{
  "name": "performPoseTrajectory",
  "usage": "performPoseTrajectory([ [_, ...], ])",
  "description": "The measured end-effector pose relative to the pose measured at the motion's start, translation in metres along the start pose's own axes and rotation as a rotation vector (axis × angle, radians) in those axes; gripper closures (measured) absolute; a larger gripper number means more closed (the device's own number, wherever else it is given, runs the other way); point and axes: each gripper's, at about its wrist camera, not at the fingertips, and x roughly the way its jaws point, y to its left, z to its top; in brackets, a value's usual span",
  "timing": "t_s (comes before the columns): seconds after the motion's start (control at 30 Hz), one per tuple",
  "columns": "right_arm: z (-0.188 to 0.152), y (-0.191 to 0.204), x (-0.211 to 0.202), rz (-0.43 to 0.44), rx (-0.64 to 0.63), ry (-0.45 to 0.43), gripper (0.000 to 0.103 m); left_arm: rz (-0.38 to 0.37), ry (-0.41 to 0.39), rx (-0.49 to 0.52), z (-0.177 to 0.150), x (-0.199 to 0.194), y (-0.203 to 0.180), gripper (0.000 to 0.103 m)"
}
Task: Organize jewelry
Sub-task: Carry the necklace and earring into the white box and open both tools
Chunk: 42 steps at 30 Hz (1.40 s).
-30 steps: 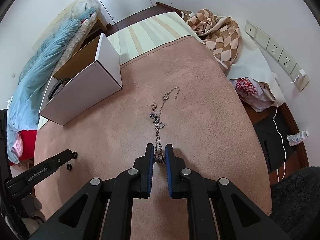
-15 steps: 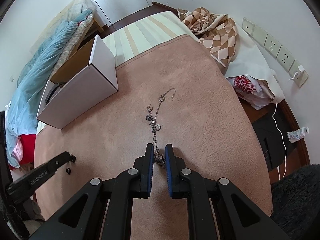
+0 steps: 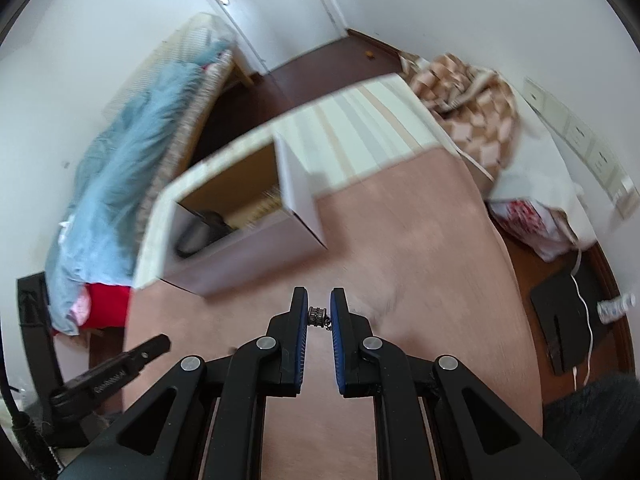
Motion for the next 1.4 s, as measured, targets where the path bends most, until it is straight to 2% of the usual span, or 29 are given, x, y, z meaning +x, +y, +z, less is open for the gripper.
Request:
performPoseTrajectory([
  [0.33,0.074,0.067,-0.04,0.144,-0.113,-0.067,0.091,-0.095,-0.107,0.025,0.065,-0.054,-0.013,0.097],
  [0.53,0.115,0.107,-0.037,0.143,-0.222,-0.084,0.091,-0.132,-0.1,0.056,0.104,-0.051,-0.026,0.097],
  [0.73,0.141,0.113,0.017,0.095,-0.25,0.038,0.091,-0.148,-0.014,0.082,0.129,-0.014,-0.036,0.097],
  [0.87,0.14,0.102,0.058,0.054,-0.251,0.136,0.091,-0.171,0.056,0.056,0.137,0.016,-0.036,0.097],
  [1.1,0.135,0.085,0.103,0.015,-0.259,0.262,0.09,-0.16,0.106,0.009,0.158,0.038,-0.04,0.094],
  [1.17,0.135,0.081,0.111,-0.003,-0.258,0.29,0.09,-0.123,0.107,0.01,0.165,0.038,-0.041,0.087],
  [1.2,0.134,0.08,0.113,-0.012,-0.262,0.296,0.083,-0.107,0.098,0.014,0.168,0.036,-0.041,0.075],
  [1.23,0.133,0.08,0.114,-0.014,-0.263,0.298,0.07,-0.089,0.083,0.016,0.17,0.034,-0.04,0.066],
  [1.27,0.133,0.079,0.114,-0.015,-0.263,0.297,0.062,-0.068,0.074,0.017,0.171,0.032,-0.039,0.042],
  [1.3,0.132,0.079,0.113,-0.019,-0.264,0.294,0.046,-0.051,0.058,0.016,0.171,0.03,-0.037,0.03],
  [1.33,0.132,0.08,0.112,-0.025,-0.267,0.289,0.042,-0.025,0.037,0.013,0.171,0.026,-0.034,0.029],
  [1.4,0.131,0.082,0.108,-0.032,-0.279,0.275,0.042,0.007,0.03,0.013,0.17,0.024,-0.028,0.029],
])
